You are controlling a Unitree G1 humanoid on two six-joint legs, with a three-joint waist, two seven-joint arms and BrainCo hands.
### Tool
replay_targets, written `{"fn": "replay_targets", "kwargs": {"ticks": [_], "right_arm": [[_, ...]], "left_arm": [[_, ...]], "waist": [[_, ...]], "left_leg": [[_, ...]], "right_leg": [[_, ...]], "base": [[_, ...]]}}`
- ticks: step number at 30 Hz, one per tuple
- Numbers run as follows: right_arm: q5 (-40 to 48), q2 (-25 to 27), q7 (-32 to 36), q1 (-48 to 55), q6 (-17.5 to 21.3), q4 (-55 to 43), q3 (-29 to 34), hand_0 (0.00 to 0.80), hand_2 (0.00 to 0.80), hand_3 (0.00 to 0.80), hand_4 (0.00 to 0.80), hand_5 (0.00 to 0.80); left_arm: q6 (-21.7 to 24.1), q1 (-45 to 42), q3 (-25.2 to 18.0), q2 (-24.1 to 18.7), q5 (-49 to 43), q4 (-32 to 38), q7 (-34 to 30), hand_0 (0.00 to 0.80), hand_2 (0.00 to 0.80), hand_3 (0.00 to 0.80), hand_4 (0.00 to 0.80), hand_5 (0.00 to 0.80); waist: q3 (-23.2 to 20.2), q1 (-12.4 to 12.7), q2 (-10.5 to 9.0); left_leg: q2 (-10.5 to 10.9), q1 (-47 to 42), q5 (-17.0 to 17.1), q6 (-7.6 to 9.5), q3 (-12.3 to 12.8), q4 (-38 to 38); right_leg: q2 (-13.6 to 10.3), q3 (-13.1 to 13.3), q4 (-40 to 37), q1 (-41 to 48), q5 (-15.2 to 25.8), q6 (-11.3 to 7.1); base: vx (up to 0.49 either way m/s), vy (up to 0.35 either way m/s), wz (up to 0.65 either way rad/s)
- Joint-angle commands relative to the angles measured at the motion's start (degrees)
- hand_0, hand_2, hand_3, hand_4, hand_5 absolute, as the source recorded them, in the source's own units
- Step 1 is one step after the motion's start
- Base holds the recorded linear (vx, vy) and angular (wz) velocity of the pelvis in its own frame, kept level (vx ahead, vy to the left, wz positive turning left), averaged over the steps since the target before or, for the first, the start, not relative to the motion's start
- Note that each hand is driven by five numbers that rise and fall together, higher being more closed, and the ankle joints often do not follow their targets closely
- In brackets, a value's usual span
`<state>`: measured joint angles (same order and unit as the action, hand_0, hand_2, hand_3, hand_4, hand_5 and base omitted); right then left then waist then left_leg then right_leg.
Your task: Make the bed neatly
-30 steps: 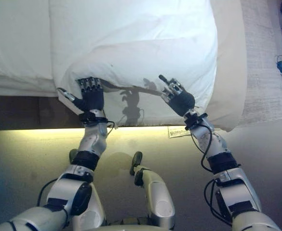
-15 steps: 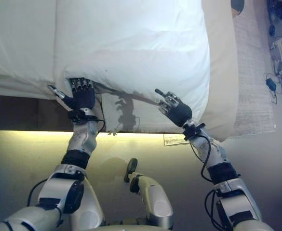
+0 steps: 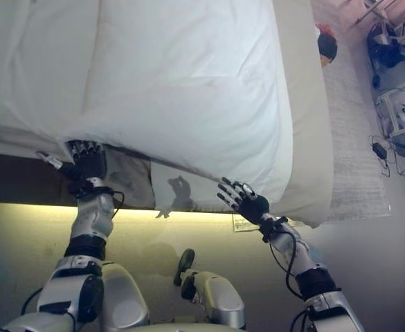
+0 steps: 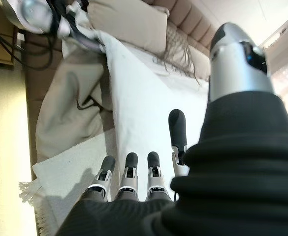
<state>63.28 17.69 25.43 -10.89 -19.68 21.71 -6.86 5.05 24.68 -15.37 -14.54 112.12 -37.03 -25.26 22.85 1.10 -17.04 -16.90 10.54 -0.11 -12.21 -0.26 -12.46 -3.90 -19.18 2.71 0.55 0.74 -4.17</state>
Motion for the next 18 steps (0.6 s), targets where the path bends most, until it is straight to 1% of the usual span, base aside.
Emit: {"fn": "replay_targets", "kwargs": {"ticks": [1, 2, 3, 4, 6, 10, 12, 15, 18], "right_arm": [[-2.1, 1.1, 1.6, 5.4, -0.4, 3.3, 2.7, 0.000, 0.000, 0.000, 0.000, 0.000], [-2.4, 0.7, 1.4, 6.2, -0.7, 4.1, 2.8, 0.000, 0.000, 0.000, 0.000, 0.000], [-2.4, 0.7, 1.5, 6.4, -0.7, 4.0, 2.7, 0.000, 0.000, 0.000, 0.000, 0.000], [-2.4, 0.4, 0.9, 7.0, -1.1, 5.4, 2.9, 0.000, 0.000, 0.000, 0.000, 0.000], [-3.4, -0.2, 0.8, 7.5, -1.8, 6.7, 3.2, 0.000, 0.000, 0.000, 0.000, 0.000], [-5.3, -1.0, 0.6, 7.6, -2.7, 7.1, 3.5, 0.000, 0.000, 0.000, 0.000, 0.000], [-5.8, -0.9, 0.4, 7.5, -3.3, 6.7, 3.6, 0.000, 0.000, 0.000, 0.000, 0.000], [-6.6, 0.1, 0.2, 7.0, -4.0, 7.0, 4.1, 0.000, 0.000, 0.000, 0.000, 0.000], [-7.1, 1.6, 0.1, 6.8, -4.8, 8.1, 5.3, 0.000, 0.000, 0.000, 0.000, 0.000]], "left_arm": [[-0.6, -5.1, -8.3, -4.4, 0.9, 5.4, -3.0, 0.000, 0.000, 0.000, 0.000, 0.000], [-0.5, -6.6, -9.2, -4.0, 0.9, 5.8, -2.5, 0.000, 0.000, 0.000, 0.000, 0.000], [-0.4, -6.9, -9.2, -3.8, 0.9, 6.0, -2.4, 0.000, 0.000, 0.000, 0.000, 0.000], [-0.9, -9.4, -10.5, -3.2, 0.9, 6.2, -1.4, 0.000, 0.000, 0.000, 0.000, 0.000], [-0.8, -12.1, -11.5, -1.9, 0.9, 6.8, -0.8, 0.000, 0.000, 0.000, 0.000, 0.000], [0.6, -15.5, -12.3, 1.2, 0.9, 8.6, -0.3, 0.000, 0.000, 0.000, 0.000, 0.000], [1.5, -16.2, -12.4, 2.0, 0.9, 9.2, -0.3, 0.000, 0.000, 0.000, 0.000, 0.000], [2.6, -16.7, -13.4, 2.1, 0.9, 8.7, -0.1, 0.000, 0.000, 0.000, 0.000, 0.000], [3.0, -17.7, -15.4, 1.2, 0.9, 7.6, -0.2, 0.000, 0.000, 0.000, 0.000, 0.000]], "waist": [[-11.2, 4.7, 4.84], [-12.3, 5.0, 5.38], [-12.4, 4.9, 5.41], [-13.8, 5.6, 6.43], [-15.6, 6.4, 7.76], [-17.5, 7.6, 10.05], [-17.9, 7.9, 10.92], [-18.3, 8.4, 12.30], [-18.1, 8.9, 13.57]], "left_leg": [[3.4, -3.6, -3.6, 3.80, 1.9, 1.4], [3.7, -4.5, -3.5, 3.84, 1.9, 1.8], [3.8, -4.8, -3.5, 3.84, 2.0, 2.1], [4.1, -6.8, -3.5, 3.78, 2.1, 3.0], [4.7, -9.3, -3.1, 3.89, 2.2, 5.3], [6.0, -12.2, -1.8, 3.83, 2.1, 9.0], [6.3, -12.5, -1.1, 3.61, 1.9, 9.7], [6.7, -12.4, -0.1, 3.17, 1.3, 10.2], [6.9, -12.3, 0.4, 2.91, 0.8, 10.2]], "right_leg": [[-5.7, 1.2, 4.3, 2.0, -5.3, -4.43], [-5.9, 1.0, 4.3, 2.8, -5.5, -4.51], [-6.0, 0.9, 4.2, 3.0, -5.6, -4.54], [-6.3, 0.5, 4.1, 4.8, -6.0, -4.65], [-6.9, -0.2, 3.0, 7.0, -6.1, -4.88], [-7.7, -2.0, 1.0, 9.9, -5.9, -4.98], [-7.9, -2.6, 0.7, 10.4, -6.0, -4.85], [-8.4, -3.8, 0.7, 10.9, -6.3, -4.45], [-8.8, -5.0, 1.5, 11.1, -7.0, -4.11]], "base": [[0.250, 0.216, 0.08], [0.130, 0.124, 0.15], [0.205, 0.172, 0.15], [0.183, 0.178, 0.18], [0.171, 0.216, 0.19], [0.019, 0.178, 0.12], [-0.033, 0.147, 0.16], [-0.031, 0.167, 0.13], [-0.025, 0.135, 0.13]]}}
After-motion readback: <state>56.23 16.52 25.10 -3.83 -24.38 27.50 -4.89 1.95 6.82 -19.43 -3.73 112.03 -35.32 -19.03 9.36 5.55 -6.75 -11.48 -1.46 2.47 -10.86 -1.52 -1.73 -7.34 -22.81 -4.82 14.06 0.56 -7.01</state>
